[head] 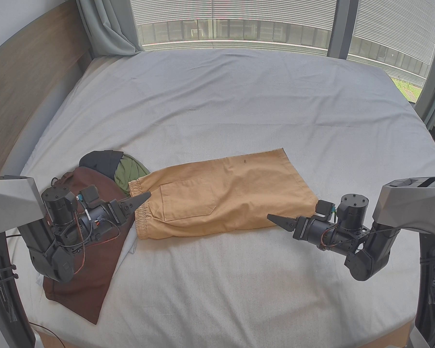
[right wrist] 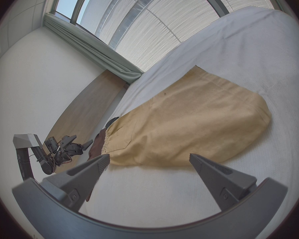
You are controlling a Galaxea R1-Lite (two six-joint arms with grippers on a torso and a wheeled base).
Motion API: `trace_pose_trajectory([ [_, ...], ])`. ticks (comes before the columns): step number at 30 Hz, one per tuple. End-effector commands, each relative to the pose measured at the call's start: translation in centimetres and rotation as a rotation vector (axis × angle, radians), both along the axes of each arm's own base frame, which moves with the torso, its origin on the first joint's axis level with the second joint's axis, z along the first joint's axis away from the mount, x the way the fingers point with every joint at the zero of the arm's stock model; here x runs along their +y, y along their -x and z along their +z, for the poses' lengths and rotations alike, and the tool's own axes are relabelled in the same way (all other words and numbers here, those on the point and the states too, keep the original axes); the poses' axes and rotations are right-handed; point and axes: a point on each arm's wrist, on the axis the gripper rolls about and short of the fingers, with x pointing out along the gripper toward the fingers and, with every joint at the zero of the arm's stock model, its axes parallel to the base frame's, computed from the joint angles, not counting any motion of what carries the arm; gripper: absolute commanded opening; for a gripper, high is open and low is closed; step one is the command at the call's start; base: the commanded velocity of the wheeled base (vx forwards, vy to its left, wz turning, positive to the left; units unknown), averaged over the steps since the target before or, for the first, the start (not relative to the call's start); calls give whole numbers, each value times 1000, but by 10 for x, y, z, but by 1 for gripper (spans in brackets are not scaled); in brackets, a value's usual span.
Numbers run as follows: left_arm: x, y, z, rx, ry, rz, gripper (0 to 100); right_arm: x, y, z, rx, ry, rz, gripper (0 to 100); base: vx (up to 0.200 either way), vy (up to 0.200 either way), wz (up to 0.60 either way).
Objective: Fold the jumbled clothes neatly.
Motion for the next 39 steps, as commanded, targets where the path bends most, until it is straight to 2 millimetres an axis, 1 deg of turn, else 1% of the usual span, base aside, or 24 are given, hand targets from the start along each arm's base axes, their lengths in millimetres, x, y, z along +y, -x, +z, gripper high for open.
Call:
trace_pose_trajectory([
  [1,0,1,0,-3,-6,2,100,-1,0,-10,30,9,-3,100,0,0,0],
  [8,3,0,0,-6,-11,9,100,-4,0,-29,87,27,-9,100,0,0,0],
  [9,3,0,0,-6,-11,9,100,-4,0,-29,87,27,-9,100,0,0,0],
  [14,3,0,0,-8,-11,11,100,-1,-8,-39,88,27,-11,100,0,0,0],
  [16,3,0,0,-9,-11,12,100,1,-12,-44,90,25,-15,100,0,0,0],
  [20,4,-1,1,-11,-11,14,100,7,-24,-48,84,-5,-65,100,0,0,0],
  [27,5,-1,2,-15,-11,17,100,17,-41,-56,81,-60,-95,100,0,0,0],
  [33,5,-2,1,-15,-12,18,100,25,-50,-51,79,-125,-112,100,0,0,0],
  [39,5,-2,1,-13,-12,18,100,29,-50,-51,72,-136,-104,100,0,0,0],
])
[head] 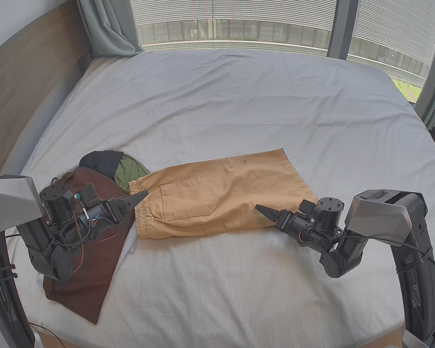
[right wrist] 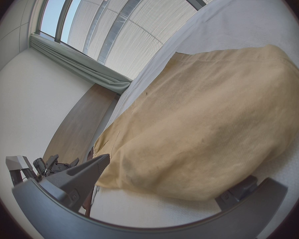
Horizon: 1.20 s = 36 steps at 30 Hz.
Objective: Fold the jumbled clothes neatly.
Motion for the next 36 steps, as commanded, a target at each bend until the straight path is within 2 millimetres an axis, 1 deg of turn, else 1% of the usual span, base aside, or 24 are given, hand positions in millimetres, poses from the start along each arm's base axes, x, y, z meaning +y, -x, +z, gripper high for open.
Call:
trace_pose_trajectory([
  [1,0,0,-1,4,0,0,100,3,0,-7,9,2,6,100,0,0,0],
  [11,0,0,-2,5,0,0,100,3,-2,-11,12,5,-8,100,0,0,0],
  [12,0,0,-1,5,0,0,100,3,-2,-11,12,5,-8,0,0,0,0],
  [20,0,0,-2,7,0,0,100,3,-1,-11,15,6,-8,0,0,0,0],
  [25,0,0,-3,11,1,-4,100,2,5,-16,43,19,-4,0,0,0,0],
  [29,0,-1,-3,10,3,-9,100,1,8,-14,49,21,-4,0,0,0,0],
  [31,0,-2,-4,9,0,-9,100,-1,18,-14,78,34,1,0,0,0,0],
  [32,0,-2,-4,9,0,-9,100,-1,18,-14,78,34,1,0,0,0,0],
  [33,0,-2,-4,1,-11,-10,100,0,24,-14,91,39,9,0,0,0,0],
  [36,-1,-2,-4,-16,-37,-16,100,-2,30,-10,85,40,11,0,0,0,0],
])
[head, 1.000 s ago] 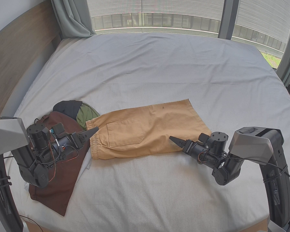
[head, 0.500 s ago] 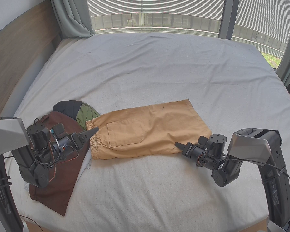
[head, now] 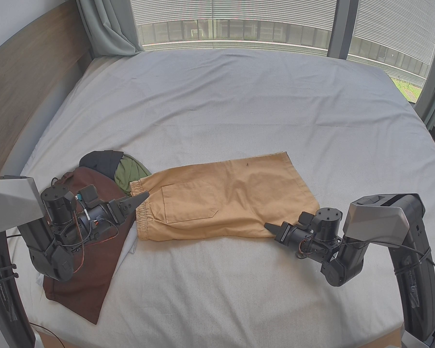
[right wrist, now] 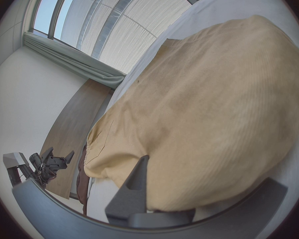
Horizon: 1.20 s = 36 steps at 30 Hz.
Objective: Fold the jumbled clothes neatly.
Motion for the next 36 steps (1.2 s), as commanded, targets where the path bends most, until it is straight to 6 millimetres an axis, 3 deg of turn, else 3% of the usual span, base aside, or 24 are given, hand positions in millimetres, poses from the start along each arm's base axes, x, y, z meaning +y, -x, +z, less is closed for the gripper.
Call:
trace_pose_trajectory([
  [1,-1,0,-2,-16,-30,-9,100,-3,16,12,3,5,10,0,0,0,0],
  [5,-1,-1,-4,-12,-29,-20,100,-7,30,23,23,13,12,0,0,0,0],
  [13,-1,-2,-16,-20,-84,-80,100,-17,62,20,72,58,26,0,0,0,0],
  [19,-1,-4,-15,-30,-85,-75,100,-26,94,28,133,107,47,0,0,0,0],
  [25,-3,-4,-13,-36,-83,-81,100,-36,117,23,181,189,72,0,0,0,0],
  [36,-8,0,-15,-13,-74,-104,100,-37,123,18,209,206,81,0,0,0,0],
])
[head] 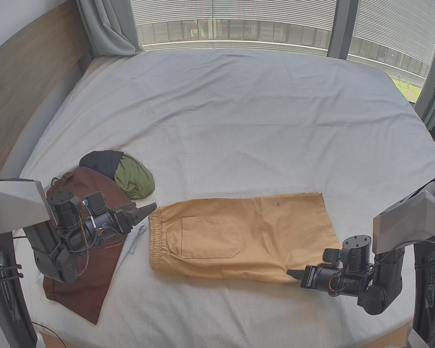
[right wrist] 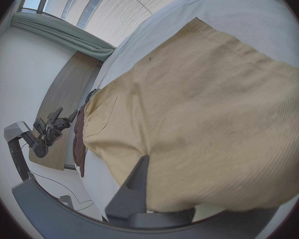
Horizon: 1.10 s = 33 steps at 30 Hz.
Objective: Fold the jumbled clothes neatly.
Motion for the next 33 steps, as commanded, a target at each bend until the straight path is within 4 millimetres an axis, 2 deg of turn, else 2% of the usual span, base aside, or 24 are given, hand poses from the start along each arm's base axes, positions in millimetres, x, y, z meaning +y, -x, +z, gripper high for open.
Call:
trace_pose_trajectory([
  [1,-4,2,-1,7,2,-14,100,0,1,-1,4,0,3,0,0,0,0],
  [5,-4,2,0,6,1,-16,100,0,-1,0,0,-1,1,0,0,0,0],
  [6,-5,2,0,3,1,-16,100,0,0,-1,1,-1,1,100,0,0,0],
  [17,-6,3,3,0,4,-22,100,4,9,2,15,6,34,100,0,0,0],
  [24,-6,3,3,-3,4,-20,100,0,25,6,21,46,98,100,0,0,0],
  [33,-6,3,8,-18,6,-19,100,-3,50,46,-49,-37,236,100,0,0,0],
])
